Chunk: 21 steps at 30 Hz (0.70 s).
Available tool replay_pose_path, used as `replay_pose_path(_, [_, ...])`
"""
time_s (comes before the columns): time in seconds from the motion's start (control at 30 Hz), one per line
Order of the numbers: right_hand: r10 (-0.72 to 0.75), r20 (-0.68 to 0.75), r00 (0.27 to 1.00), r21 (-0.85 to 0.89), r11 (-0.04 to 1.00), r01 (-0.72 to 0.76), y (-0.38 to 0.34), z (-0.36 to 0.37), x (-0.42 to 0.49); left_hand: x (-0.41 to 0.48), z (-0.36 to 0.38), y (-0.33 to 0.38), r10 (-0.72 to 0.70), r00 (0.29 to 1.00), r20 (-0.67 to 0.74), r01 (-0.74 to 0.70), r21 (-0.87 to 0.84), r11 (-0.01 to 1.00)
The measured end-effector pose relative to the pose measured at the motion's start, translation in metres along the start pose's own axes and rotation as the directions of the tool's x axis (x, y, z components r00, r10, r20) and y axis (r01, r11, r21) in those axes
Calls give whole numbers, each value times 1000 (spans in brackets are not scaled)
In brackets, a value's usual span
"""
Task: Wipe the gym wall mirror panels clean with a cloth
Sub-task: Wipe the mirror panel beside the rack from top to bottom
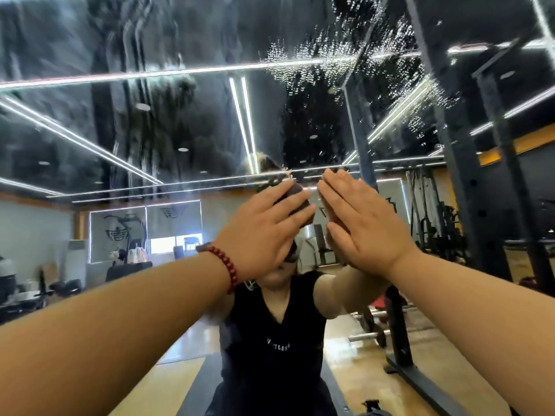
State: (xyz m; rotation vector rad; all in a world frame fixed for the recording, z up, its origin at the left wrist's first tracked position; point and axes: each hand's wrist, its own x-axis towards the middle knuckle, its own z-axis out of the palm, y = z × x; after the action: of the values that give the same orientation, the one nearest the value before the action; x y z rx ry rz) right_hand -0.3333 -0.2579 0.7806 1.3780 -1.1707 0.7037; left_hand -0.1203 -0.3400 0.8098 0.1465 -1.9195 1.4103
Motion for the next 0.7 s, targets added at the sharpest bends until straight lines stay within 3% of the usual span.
replay_pose_path(0.03, [-2, 1, 1000, -2, 1000, 2, 0, 0, 0, 6, -3, -10, -15, 1000, -26, 16, 34, 999])
replay_pose_path(0.2, [10, -37, 999, 8, 1000, -10, -2, 1, 1, 40, -13, -40, -391, 920, 9, 391, 17, 920])
replay_pose_path(0.27, [12, -52, 999, 10, 1000, -11, -2, 1, 0, 39, -10, -29, -347, 938, -26, 348, 71, 935])
replay_pose_path(0.33, [9, -57, 998, 9, 1000, -8, -1, 2, 0, 25, -3, -13, -150, 989, -5, 150, 84, 985])
replay_pose_path(0.43, [7, -65, 998, 0, 1000, -7, -2, 2, 2, 16, -5, -17, 74, 996, 47, -75, 15, 997])
replay_pose_path(0.5, [10, -56, 998, -23, 1000, -11, -2, 1, 2, 28, -7, -41, 32, 999, 30, -33, 49, 998])
replay_pose_path(0.6, [17, -43, 999, -45, 999, -19, -3, -1, 2, 50, -18, -77, -256, 966, 33, 254, 39, 966])
replay_pose_path(0.63, [21, -46, 999, -46, 999, -23, -3, -1, 2, 53, -18, -77, -293, 956, 13, 292, 44, 955])
replay_pose_path(0.7, [15, -46, 999, -43, 999, -17, -3, 0, 2, 48, -14, -57, -195, 981, -22, 196, 83, 977])
